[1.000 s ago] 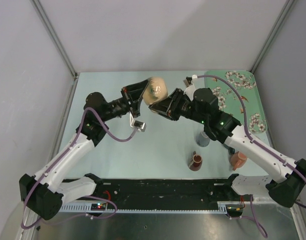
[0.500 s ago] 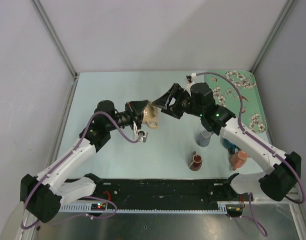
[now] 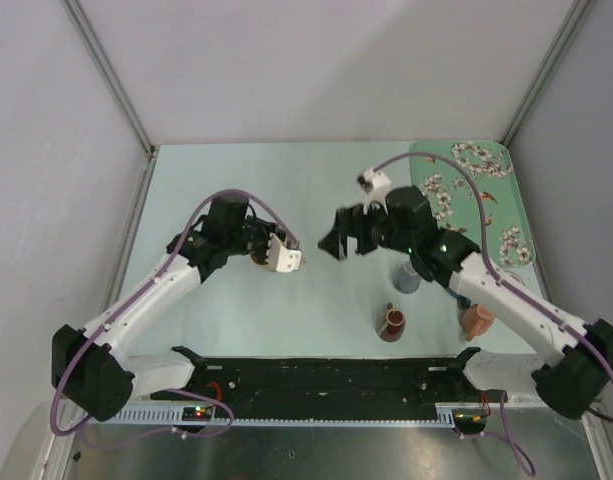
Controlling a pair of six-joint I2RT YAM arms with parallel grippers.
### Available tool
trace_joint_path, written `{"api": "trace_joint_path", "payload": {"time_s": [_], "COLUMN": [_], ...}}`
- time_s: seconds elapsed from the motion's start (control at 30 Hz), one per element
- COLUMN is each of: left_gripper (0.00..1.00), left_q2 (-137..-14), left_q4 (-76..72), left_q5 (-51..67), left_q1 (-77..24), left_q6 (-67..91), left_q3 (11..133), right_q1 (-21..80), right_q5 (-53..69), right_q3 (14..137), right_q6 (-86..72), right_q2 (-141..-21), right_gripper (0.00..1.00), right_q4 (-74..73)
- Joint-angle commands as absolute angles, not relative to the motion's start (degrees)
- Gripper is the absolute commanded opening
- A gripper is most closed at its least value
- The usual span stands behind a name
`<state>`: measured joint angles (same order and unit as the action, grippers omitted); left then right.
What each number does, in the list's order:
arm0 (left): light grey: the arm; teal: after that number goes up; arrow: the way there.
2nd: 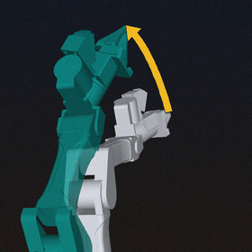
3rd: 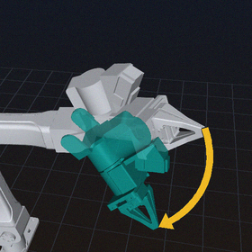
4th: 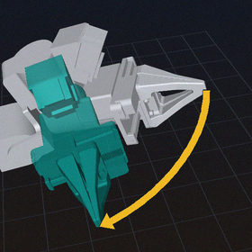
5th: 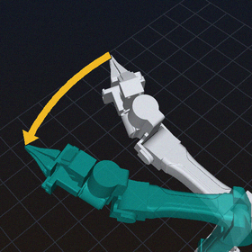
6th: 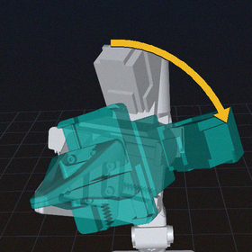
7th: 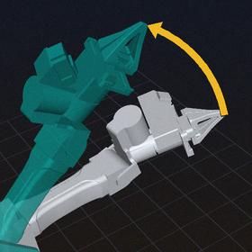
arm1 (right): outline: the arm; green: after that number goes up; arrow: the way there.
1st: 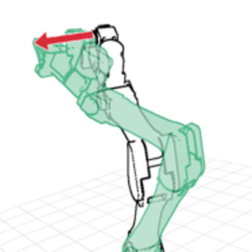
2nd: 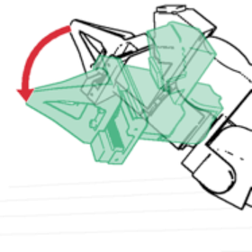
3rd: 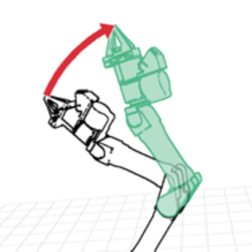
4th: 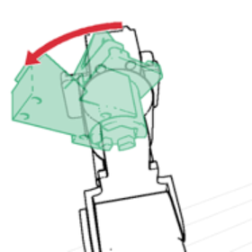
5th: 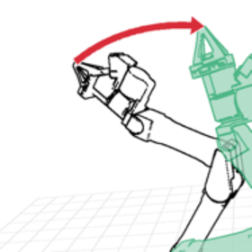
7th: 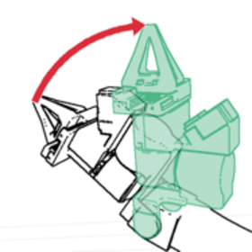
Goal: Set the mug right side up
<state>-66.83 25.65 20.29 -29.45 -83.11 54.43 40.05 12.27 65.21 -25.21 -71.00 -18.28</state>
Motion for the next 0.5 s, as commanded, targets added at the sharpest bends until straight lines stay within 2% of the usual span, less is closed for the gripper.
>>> {"api": "trace_joint_path", "payload": {"time_s": [0.0, 0.13, 0.3, 0.47], "left_gripper": [0.0, 0.0, 0.0, 0.0], "left_q2": [-66.5, -66.4, -65.6, -66.3], "left_q4": [34.6, 39.3, 40.3, 40.6], "left_q5": [17.5, 17.8, 17.6, 17.7], "left_q1": [-28.9, -29.0, -29.1, -29.3], "left_q6": [-70.2, -66.0, -65.9, -66.4], "left_q3": [64.3, 66.8, 66.6, 66.9], "right_q1": [44.0, 48.1, 49.6, 49.8], "right_q5": [21.0, 29.5, 31.4, 30.2], "right_q3": [54.7, 48.5, 49.5, 54.4], "right_q6": [8.6, 21.9, 20.6, 20.9], "right_q2": [-59.8, -57.2, -62.4, -69.4], "right_gripper": [0.95, 0.95, 0.92, 0.87], "right_q4": [-8.5, -2.0, 7.7, 8.3]}}
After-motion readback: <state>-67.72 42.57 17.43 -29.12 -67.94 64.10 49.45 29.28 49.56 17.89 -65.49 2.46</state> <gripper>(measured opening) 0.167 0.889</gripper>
